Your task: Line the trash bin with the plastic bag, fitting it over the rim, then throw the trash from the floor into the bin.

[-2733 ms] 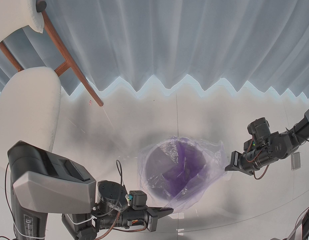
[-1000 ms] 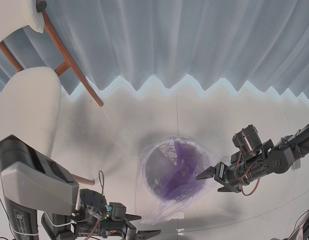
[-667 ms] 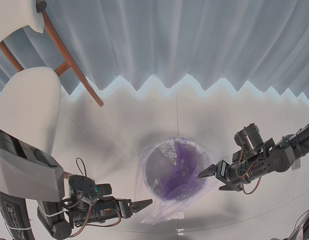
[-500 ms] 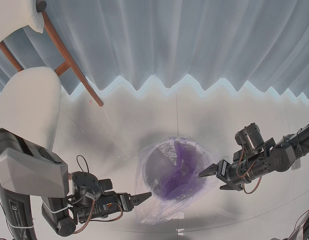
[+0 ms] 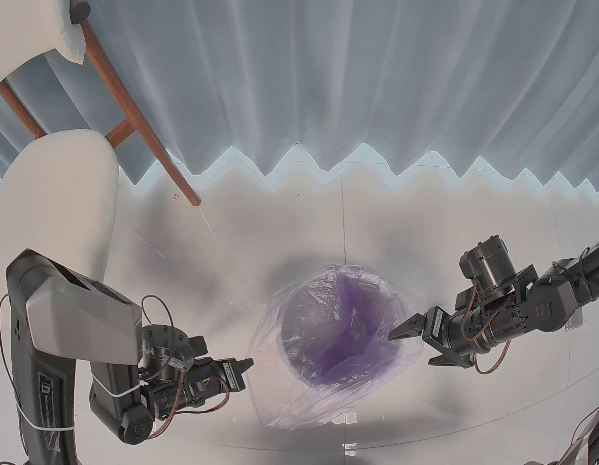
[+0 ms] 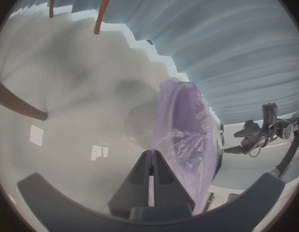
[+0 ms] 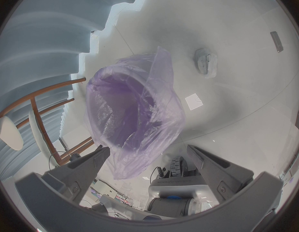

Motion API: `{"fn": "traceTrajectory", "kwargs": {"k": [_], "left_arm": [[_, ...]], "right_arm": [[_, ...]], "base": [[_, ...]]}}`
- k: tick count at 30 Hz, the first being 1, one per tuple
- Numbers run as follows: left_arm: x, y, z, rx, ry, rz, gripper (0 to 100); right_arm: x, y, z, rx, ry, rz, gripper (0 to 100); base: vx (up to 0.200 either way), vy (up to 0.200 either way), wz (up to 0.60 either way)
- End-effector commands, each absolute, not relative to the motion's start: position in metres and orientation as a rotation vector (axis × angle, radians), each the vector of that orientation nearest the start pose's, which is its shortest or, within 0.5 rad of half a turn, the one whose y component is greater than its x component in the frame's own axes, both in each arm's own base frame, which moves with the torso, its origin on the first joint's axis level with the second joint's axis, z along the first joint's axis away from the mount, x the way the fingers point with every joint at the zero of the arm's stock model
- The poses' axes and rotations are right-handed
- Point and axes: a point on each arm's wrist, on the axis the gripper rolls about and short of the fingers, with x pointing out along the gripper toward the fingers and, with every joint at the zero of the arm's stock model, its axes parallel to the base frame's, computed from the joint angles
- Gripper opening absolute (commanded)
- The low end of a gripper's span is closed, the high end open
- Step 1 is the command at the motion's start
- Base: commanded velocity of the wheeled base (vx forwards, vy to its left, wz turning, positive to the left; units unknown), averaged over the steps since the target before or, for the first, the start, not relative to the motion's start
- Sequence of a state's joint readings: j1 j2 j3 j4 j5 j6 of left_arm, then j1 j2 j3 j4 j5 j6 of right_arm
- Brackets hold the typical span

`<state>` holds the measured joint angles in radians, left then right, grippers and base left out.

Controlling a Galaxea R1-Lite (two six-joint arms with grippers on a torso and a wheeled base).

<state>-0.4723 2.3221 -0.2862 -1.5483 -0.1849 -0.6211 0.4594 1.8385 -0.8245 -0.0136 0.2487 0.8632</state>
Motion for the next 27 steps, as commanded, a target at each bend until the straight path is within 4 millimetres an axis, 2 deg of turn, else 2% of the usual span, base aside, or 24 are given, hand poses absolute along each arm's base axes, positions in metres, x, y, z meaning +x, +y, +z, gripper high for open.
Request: {"fn": "traceTrajectory", "kwargs": {"k": [1,2,3,9,12,15,16,20,21,27], "left_arm": [[0.25,-0.111,-0.033,-0.482,0.719,-0.378,0],[0.25,-0.111,-0.033,-0.482,0.719,-0.378,0],[0.253,-0.111,-0.044,-0.471,0.735,-0.362,0],[0.271,-0.12,-0.07,-0.41,0.709,-0.32,0],[0.276,-0.124,-0.076,-0.382,0.693,-0.315,0],[0.269,-0.126,-0.074,-0.373,0.709,-0.327,0],[0.268,-0.127,-0.074,-0.372,0.713,-0.329,100],[0.255,-0.122,-0.072,-0.355,0.751,-0.321,100],[0.252,-0.123,-0.068,-0.352,0.749,-0.32,100],[0.24,-0.125,-0.032,-0.36,0.683,-0.35,100]], "right_arm": [[0.257,0.131,0.09,0.643,1.223,0.153,100],[0.257,0.131,0.09,0.643,1.223,0.153,100],[0.257,0.132,0.088,0.645,1.214,0.156,100],[0.259,0.133,0.087,0.645,1.212,0.159,100],[0.259,0.133,0.085,0.643,1.218,0.156,100],[0.259,0.134,0.086,0.645,1.214,0.159,100],[0.259,0.134,0.087,0.646,1.212,0.16,100],[0.26,0.138,0.094,0.658,1.194,0.181,100],[0.256,0.146,0.095,0.668,1.205,0.19,100],[0.253,0.174,0.095,0.809,1.273,0.151,100]], "base": [[0.0,0.0,0.0],[0.0,0.0,0.0],[0.0,0.0,0.0],[0.0,0.0,0.0],[0.0,0.0,0.0],[0.0,0.0,0.0],[0.0,0.0,0.0],[0.0,0.0,0.0],[0.0,0.0,0.0],[0.0,0.0,0.0]]}}
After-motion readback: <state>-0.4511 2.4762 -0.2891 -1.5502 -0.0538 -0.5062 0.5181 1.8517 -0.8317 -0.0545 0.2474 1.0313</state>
